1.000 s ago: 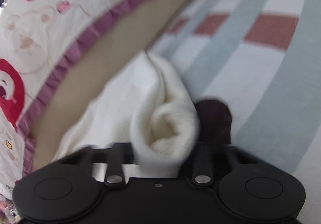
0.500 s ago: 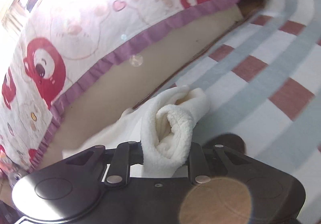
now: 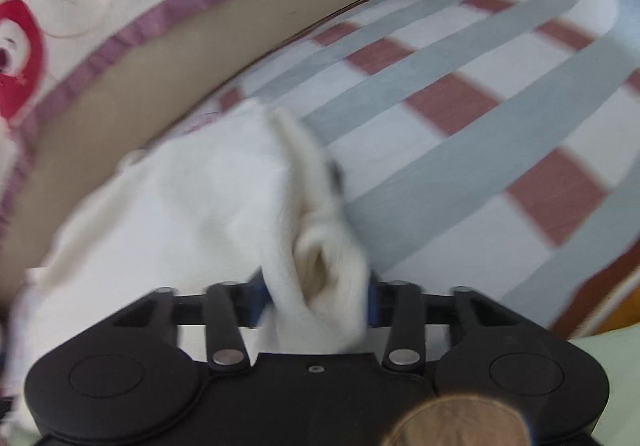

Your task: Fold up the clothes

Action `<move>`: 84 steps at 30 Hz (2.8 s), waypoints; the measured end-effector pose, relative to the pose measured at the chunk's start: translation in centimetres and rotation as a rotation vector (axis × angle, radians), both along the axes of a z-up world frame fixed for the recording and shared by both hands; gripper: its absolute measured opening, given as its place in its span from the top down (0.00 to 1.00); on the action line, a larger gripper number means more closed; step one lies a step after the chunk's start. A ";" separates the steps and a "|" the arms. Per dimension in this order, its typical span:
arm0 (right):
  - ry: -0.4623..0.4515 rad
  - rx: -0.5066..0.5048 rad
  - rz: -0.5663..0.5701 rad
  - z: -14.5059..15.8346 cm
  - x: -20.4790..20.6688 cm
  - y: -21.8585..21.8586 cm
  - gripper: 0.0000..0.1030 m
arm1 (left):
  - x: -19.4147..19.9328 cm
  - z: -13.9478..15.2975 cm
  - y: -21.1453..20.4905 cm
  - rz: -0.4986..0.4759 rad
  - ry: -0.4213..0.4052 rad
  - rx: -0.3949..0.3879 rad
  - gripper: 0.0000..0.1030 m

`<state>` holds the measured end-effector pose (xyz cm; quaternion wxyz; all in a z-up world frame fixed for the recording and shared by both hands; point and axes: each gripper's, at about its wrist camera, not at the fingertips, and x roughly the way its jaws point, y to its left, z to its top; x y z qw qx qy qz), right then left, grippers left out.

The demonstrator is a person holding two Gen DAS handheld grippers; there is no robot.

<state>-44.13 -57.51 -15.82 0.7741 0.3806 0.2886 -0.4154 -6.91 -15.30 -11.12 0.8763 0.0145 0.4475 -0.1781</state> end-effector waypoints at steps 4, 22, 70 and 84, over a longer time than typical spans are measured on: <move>0.100 -0.082 -0.077 3.2 -0.6 0.3 0.57 | -0.4 1.6 -2.8 -0.122 -0.037 -0.045 0.72; 0.056 -0.091 0.683 8.8 32.2 -4.7 0.37 | 11.9 -3.0 -14.2 -0.283 -0.153 0.027 0.29; 0.055 0.319 0.953 -0.5 46.3 -1.3 0.47 | 13.2 -4.0 -13.6 -0.532 0.291 -0.452 0.87; -0.126 0.192 0.728 -0.1 44.4 -2.7 0.89 | 14.2 -4.3 -12.1 -0.344 0.173 -0.249 0.88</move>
